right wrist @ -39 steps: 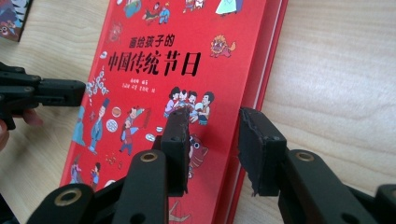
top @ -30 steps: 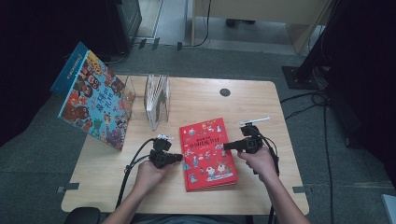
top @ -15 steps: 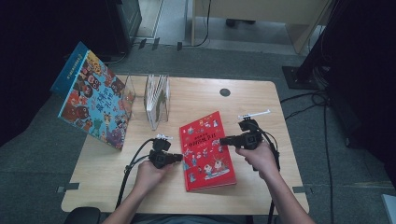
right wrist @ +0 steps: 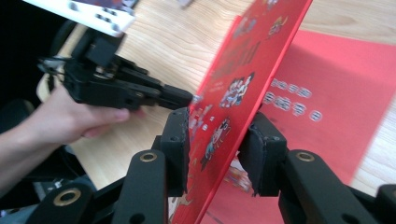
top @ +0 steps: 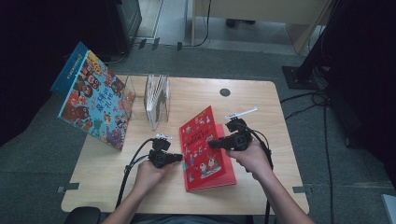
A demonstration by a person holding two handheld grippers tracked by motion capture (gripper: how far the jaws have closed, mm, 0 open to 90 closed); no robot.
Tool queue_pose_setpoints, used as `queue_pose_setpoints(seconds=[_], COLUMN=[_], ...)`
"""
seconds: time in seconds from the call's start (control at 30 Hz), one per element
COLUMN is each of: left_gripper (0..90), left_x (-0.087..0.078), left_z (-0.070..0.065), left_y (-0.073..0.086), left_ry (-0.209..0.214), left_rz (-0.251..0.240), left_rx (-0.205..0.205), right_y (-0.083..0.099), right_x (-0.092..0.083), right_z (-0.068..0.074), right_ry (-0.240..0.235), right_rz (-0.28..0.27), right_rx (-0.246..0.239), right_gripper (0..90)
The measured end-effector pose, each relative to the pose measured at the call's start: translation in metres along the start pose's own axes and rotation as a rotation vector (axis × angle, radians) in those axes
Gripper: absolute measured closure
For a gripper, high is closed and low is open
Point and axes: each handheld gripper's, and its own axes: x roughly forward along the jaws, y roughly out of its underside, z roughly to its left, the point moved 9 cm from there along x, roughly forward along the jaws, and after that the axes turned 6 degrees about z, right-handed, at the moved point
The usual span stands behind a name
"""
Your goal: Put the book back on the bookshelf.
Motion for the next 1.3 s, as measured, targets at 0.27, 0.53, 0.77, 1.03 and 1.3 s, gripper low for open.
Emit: queue_pose_setpoints(seconds=[0.27, 0.53, 0.77, 1.03, 1.3], left_gripper=[90.0, 90.0, 90.0, 89.1, 65.1], left_x=[0.0, 0.002, 0.006, 0.01, -0.002], left_z=[0.0, -0.002, -0.01, -0.016, -0.011], left_y=[0.0, 0.0, -0.001, -0.002, -0.008], left_ry=[0.011, 0.018, 0.038, 0.041, 0.063], left_rz=[0.0, -0.003, -0.004, -0.011, -0.048], left_rx=[-0.008, -0.006, 0.006, 0.017, 0.015], right_y=[-0.013, -0.025, -0.033, -0.039, -0.043], right_x=[0.005, 0.006, 0.004, 0.005, 0.004], right_z=[0.004, 0.006, 0.007, 0.01, 0.011], right_ry=[0.038, 0.082, 0.112, 0.175, 0.177], right_rz=[0.036, 0.076, 0.111, 0.162, 0.223], right_rx=[-0.026, -0.059, -0.079, -0.126, -0.132], right_gripper=[66.5, 70.9, 72.6, 76.3, 79.1])
